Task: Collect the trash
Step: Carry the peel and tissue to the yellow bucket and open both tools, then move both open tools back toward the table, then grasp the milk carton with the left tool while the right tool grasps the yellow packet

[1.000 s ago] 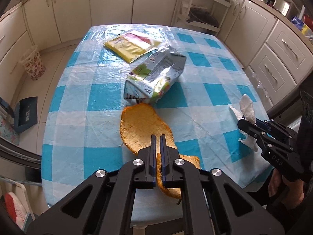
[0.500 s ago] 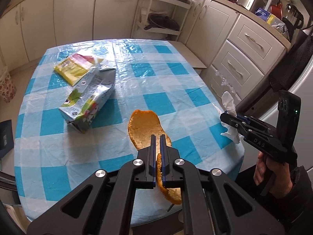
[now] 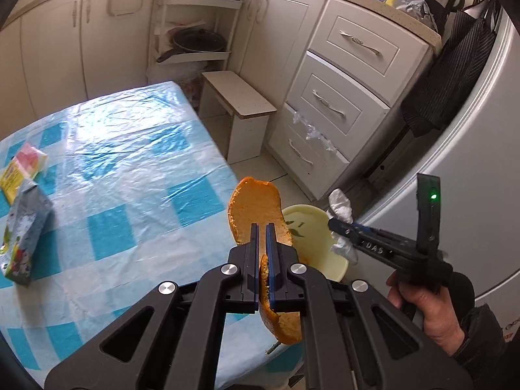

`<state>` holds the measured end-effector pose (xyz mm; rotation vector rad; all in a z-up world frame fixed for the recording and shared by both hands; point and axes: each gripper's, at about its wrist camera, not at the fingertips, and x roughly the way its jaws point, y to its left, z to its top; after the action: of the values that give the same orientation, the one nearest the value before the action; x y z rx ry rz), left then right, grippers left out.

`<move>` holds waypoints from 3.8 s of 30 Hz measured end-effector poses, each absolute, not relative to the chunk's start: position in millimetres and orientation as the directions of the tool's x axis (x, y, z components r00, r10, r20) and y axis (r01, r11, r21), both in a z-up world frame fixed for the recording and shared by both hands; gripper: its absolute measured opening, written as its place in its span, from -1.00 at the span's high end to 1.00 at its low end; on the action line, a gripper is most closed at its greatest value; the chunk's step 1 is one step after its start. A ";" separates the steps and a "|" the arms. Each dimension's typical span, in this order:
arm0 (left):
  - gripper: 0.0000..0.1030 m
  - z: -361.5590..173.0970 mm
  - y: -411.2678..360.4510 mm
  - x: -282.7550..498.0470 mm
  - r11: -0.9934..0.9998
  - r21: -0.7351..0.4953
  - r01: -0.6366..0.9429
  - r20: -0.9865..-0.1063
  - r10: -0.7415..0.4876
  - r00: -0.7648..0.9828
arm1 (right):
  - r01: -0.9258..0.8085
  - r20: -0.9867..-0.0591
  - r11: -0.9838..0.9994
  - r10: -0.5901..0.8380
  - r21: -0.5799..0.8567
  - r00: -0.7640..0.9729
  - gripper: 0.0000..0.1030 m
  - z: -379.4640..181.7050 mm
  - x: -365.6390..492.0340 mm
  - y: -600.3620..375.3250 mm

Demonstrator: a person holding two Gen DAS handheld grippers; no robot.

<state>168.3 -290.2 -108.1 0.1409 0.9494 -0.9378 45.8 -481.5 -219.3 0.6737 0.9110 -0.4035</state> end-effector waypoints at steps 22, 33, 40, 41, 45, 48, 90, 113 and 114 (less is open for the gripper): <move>0.92 -216.9 -479.3 130.5 0.599 -0.227 0.768 -0.894 -0.441 0.079 | 0.510 -0.627 0.695 -0.109 0.507 0.772 -0.39 -138.2 67.4 -563.5; -0.03 -234.4 -495.4 131.0 0.635 -0.274 0.722 -0.909 -0.417 0.021 | 0.505 -0.596 0.667 -0.114 0.547 0.795 -0.39 -135.5 66.0 -570.2; -0.29 -197.4 -441.3 138.7 0.661 -0.271 0.700 -0.877 -0.469 0.103 | 0.494 -0.581 0.672 -0.116 0.551 0.806 -0.41 -130.6 73.0 -561.2; -0.34 -191.6 -430.5 140.5 0.669 -0.268 0.694 -0.872 -0.475 0.121 | 0.490 -0.581 0.676 -0.112 0.550 0.806 -0.41 -130.4 75.3 -558.7; -0.41 -168.3 -374.8 150.4 0.715 -0.239 0.657 -0.856 -0.475 0.205 | 0.478 -0.588 0.696 -0.098 0.535 0.803 -0.41 -130.7 84.7 -547.7; -0.45 -154.3 -332.3 157.9 0.759 -0.196 0.621 -0.850 -0.447 0.278 | 0.467 -0.598 0.711 -0.082 0.526 0.798 -0.42 -131.1 93.4 -536.8; -0.73 -162.3 -114.1 319.1 0.873 0.112 0.474 -0.863 -0.151 0.482 | 0.171 -0.750 0.920 0.170 0.354 0.639 -0.50 -164.4 228.5 -337.5; -0.29 -171.3 -101.3 293.0 0.806 -0.090 0.585 -0.902 -0.315 0.296 | -0.114 -0.818 0.953 0.298 0.279 0.492 -0.60 -190.7 421.9 -228.7; -0.29 -170.5 -99.3 292.8 0.807 -0.093 0.584 -0.902 -0.316 0.293 | -0.124 -0.829 0.955 0.295 0.268 0.475 -0.61 -194.9 432.8 -219.2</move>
<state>292.8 -99.3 -170.5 0.2757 1.1239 -0.6092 432.8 -219.2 -194.9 0.1803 1.0464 0.2576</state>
